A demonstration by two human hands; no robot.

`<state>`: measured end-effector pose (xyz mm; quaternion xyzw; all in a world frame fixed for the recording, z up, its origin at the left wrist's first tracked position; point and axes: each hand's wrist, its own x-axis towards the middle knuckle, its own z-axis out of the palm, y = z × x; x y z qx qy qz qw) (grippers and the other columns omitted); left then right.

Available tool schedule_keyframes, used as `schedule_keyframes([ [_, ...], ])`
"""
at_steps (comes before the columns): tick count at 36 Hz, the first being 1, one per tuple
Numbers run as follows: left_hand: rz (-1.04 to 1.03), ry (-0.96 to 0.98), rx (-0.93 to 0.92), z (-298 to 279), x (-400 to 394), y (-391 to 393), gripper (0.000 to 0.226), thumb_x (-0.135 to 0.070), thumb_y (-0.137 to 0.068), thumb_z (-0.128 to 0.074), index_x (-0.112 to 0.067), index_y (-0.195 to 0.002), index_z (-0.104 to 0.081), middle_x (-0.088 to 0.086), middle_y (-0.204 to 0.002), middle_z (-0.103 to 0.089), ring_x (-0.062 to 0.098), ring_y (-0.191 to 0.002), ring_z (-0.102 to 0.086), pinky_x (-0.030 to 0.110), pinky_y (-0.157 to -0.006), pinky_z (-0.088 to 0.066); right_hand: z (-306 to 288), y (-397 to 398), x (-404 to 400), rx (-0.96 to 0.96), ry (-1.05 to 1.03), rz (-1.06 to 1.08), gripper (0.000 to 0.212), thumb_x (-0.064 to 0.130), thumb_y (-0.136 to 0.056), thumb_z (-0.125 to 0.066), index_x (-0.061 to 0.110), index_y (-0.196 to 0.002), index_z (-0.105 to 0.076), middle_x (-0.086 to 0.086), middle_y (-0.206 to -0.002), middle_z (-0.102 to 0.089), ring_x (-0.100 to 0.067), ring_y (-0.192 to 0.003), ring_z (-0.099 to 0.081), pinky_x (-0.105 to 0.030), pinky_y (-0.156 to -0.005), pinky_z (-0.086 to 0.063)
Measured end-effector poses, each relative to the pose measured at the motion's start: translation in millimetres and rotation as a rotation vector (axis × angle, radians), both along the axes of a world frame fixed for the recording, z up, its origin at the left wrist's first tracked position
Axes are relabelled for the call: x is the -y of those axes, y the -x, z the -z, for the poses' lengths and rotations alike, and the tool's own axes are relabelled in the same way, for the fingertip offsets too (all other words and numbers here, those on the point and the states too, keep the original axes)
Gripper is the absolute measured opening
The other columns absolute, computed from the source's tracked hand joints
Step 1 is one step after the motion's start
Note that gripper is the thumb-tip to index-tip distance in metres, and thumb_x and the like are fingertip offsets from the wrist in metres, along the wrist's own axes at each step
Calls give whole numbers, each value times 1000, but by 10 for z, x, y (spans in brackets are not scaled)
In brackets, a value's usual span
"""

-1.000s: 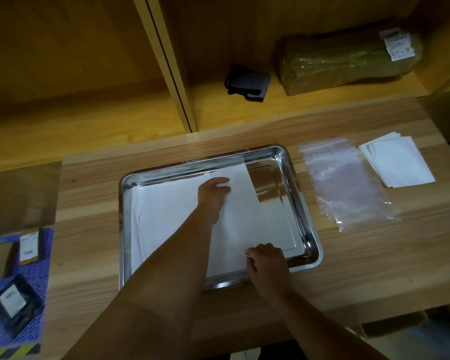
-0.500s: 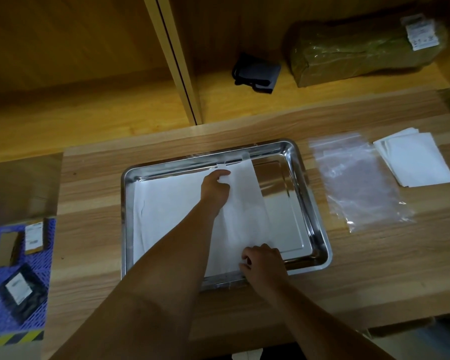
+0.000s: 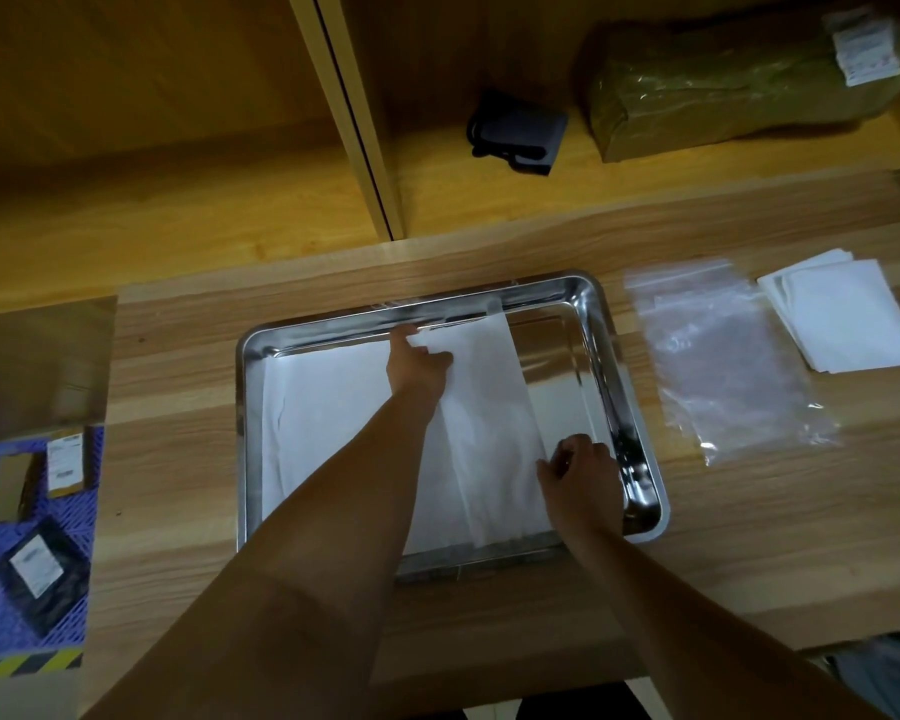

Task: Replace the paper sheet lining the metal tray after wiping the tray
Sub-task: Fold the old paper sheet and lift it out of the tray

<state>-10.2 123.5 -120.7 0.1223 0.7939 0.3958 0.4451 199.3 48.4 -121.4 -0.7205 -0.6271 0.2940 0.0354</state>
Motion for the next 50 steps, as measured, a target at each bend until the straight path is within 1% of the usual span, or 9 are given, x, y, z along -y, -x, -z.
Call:
schedule_keyframes([
  [8,15,-32,-77,26,-126,32,49,-1,-85,-67,-23,-128,-53,8,-120,-63,23,-98,-60,33,-85,-53,70,-53,-128,-131,138,-24,16,28,-90,-62,14,-93,-70,0,-86,-71,-7,-71,-61,-20,-61,-43],
  [16,-2,-41,-59,-13,-216,41,34,-5,-82,-68,-21,-110,-59,8,-108,-66,24,-87,-65,28,-64,-49,61,-59,-92,-156,134,-17,13,25,-94,-58,15,-92,-67,3,-83,-67,-2,-67,-55,-14,-54,-35],
  [21,58,-15,-94,36,-185,42,31,-4,-84,-68,-21,-108,-58,5,-104,-65,27,-94,-65,38,-81,-57,60,-59,-109,-139,139,-44,8,22,-93,-60,15,-93,-64,3,-83,-65,-3,-67,-55,-15,-56,-36],
  [25,125,-49,-194,45,-97,31,34,-8,-85,-70,-19,-115,-57,1,-102,-60,20,-91,-60,29,-76,-53,59,-63,-115,-94,36,-78,15,20,-85,-68,17,-93,-55,2,-86,-58,-13,-77,-58,-28,-67,-52],
  [28,158,-52,-227,34,-33,-3,44,-9,-87,-69,-19,-126,-53,3,-110,-59,20,-95,-59,23,-72,-47,34,-37,-118,-36,-80,-188,28,21,-81,-70,16,-104,-54,-1,-99,-55,-18,-90,-53,-34,-80,-51],
  [32,295,-33,-448,55,64,-69,48,-17,-92,-64,-21,-136,-45,7,-136,-51,26,-120,-54,39,-102,-48,56,52,-184,49,-187,-418,46,29,-87,-62,15,-130,-49,-9,-130,-52,-28,-121,-48,-43,-100,-40],
  [36,650,-35,-865,110,273,-161,50,-30,-101,-45,-15,-148,-37,9,-154,-38,28,-145,-30,41,-120,-23,119,192,-388,121,-210,-593,56,34,-97,-42,14,-149,-33,-13,-157,-29,-31,-146,-24,-49,-116,-20],
  [40,918,65,-965,259,486,-320,59,-40,-104,-22,-16,-157,-11,6,-166,-4,27,-152,3,45,-124,-4,211,337,-630,161,-168,-704,66,45,-95,-4,18,-155,-14,-6,-164,-5,-23,-150,4,-48,-117,1],
  [50,945,157,-997,603,636,-386,72,-58,-100,-10,-18,-156,9,2,-164,15,25,-150,20,49,-123,4,542,273,-782,266,-213,-812,63,50,-100,-10,22,-156,-2,-1,-164,3,-24,-151,6,-58,-117,-1],
])
